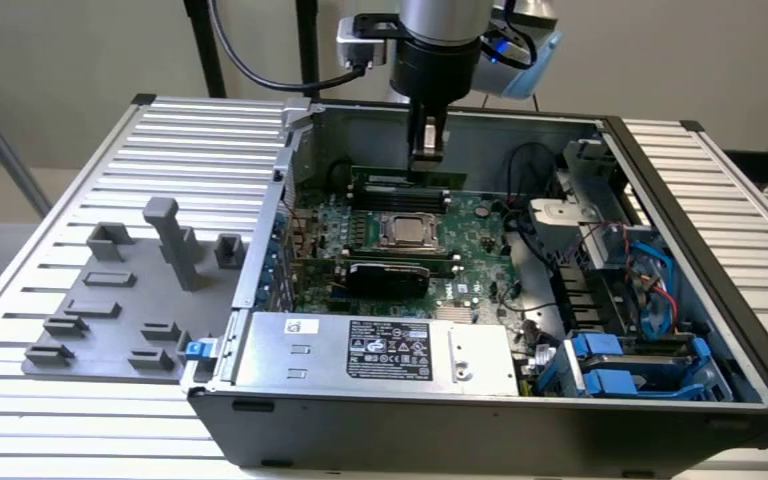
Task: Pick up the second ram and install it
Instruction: 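Insert the second ram into the second slot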
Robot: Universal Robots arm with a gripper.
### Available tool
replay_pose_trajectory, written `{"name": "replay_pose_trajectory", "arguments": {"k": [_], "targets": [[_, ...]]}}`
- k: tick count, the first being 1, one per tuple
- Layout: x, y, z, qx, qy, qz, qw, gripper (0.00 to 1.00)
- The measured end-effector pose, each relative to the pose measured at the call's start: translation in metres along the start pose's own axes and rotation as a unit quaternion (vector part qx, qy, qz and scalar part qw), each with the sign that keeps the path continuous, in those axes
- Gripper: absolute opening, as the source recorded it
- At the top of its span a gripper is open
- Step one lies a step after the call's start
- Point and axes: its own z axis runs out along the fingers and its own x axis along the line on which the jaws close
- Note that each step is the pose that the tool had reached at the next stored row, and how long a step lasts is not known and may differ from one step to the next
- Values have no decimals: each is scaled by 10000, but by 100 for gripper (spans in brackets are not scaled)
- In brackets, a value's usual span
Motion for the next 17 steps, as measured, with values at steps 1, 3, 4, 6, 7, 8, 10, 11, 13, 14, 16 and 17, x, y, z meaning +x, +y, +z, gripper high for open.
{"name": "replay_pose_trajectory", "arguments": {"k": [1, 3, 4, 6, 7, 8, 10, 11, 13, 14, 16, 17], "targets": [[4, 0, 20, -1, 0, -8, 10000, 14], [12, -1, 53, -3, 1, -27, 10000, 14], [17, -1, 71, -4, 2, -38, 10000, 14], [26, -1, 107, -6, 4, -60, 10000, 14], [31, -2, 125, -7, 4, -69, 10000, 14], [35, -2, 143, -8, 4, -77, 10000, 14], [45, -2, 179, -10, 5, -92, 10000, 14], [50, -2, 197, -11, 5, -99, 9999, 14], [60, -3, 233, -12, 5, -114, 9999, 14], [65, -3, 250, -12, 5, -121, 9999, 14], [74, -4, 286, -14, 6, -134, 9999, 14], [78, -4, 302, -15, 6, -141, 9999, 14]]}}
